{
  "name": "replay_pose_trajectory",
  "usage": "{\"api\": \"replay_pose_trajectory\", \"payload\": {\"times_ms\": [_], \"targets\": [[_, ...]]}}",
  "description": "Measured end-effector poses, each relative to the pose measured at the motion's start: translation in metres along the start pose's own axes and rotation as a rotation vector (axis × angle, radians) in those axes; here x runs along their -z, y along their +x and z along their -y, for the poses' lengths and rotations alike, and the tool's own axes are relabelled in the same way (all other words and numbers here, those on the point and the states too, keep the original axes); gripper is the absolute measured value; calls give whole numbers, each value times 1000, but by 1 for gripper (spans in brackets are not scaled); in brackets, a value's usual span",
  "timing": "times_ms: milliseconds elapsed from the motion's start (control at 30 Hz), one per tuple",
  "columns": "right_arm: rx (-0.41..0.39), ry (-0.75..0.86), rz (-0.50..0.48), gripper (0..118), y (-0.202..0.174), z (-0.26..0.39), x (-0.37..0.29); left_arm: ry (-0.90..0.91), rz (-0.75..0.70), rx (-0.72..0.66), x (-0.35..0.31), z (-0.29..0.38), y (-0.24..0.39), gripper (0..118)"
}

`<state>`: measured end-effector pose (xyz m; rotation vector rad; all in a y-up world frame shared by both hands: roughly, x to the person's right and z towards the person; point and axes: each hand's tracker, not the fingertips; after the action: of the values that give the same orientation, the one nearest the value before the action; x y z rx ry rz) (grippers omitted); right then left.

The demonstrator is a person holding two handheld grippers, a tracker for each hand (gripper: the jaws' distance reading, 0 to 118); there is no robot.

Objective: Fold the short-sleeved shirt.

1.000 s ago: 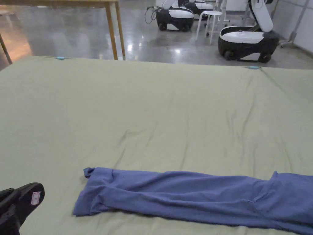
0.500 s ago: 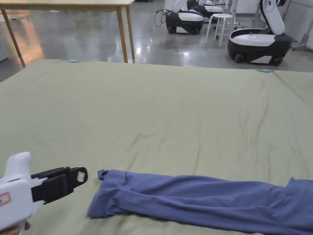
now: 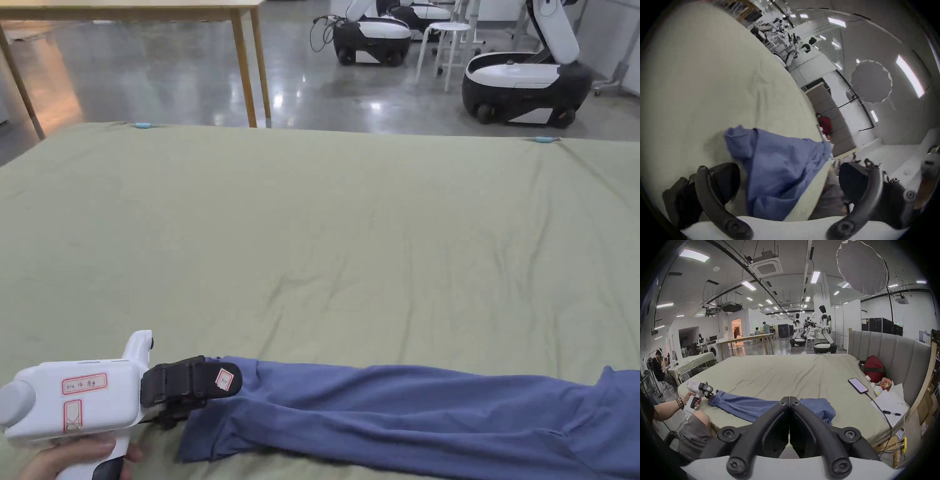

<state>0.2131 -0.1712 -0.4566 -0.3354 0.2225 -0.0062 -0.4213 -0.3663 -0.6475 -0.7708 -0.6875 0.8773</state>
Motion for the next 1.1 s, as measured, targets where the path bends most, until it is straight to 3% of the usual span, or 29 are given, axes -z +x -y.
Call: {"api": "replay_pose_trajectory", "payload": {"times_ms": [100, 133, 200, 233, 300, 367, 467, 700, 867, 1100], "targets": [[-4, -3, 6, 1, -1, 0, 1, -47, 85, -36, 13, 2, -3, 111], [-3, -4, 9, 1, -1, 1, 2, -42, 64, -17, 17, 3, -2, 93], [2, -8, 9, 1, -1, 2, 2, -30, 70, -14, 20, 3, -4, 40], [4, -11, 10, 1, 1, 4, 2, -19, 55, -35, 22, 2, -7, 21], [3, -24, 15, 1, 1, 5, 2, -18, -93, -57, 24, 0, -22, 20], [-2, -33, 23, 1, 3, 7, 1, -21, -10, -98, 21, 2, -28, 15], [5, -45, 33, 1, 4, 9, 1, -24, -80, -27, 25, 7, -14, 10], [18, -52, 35, 1, 7, 12, 3, -12, -62, -42, 16, 3, -20, 9], [11, -50, 38, 1, 6, 9, 2, 45, -110, -27, -25, -3, -20, 9], [6, -46, 15, 1, 2, 7, 9, 203, -331, -49, -123, -25, -30, 9]]}}
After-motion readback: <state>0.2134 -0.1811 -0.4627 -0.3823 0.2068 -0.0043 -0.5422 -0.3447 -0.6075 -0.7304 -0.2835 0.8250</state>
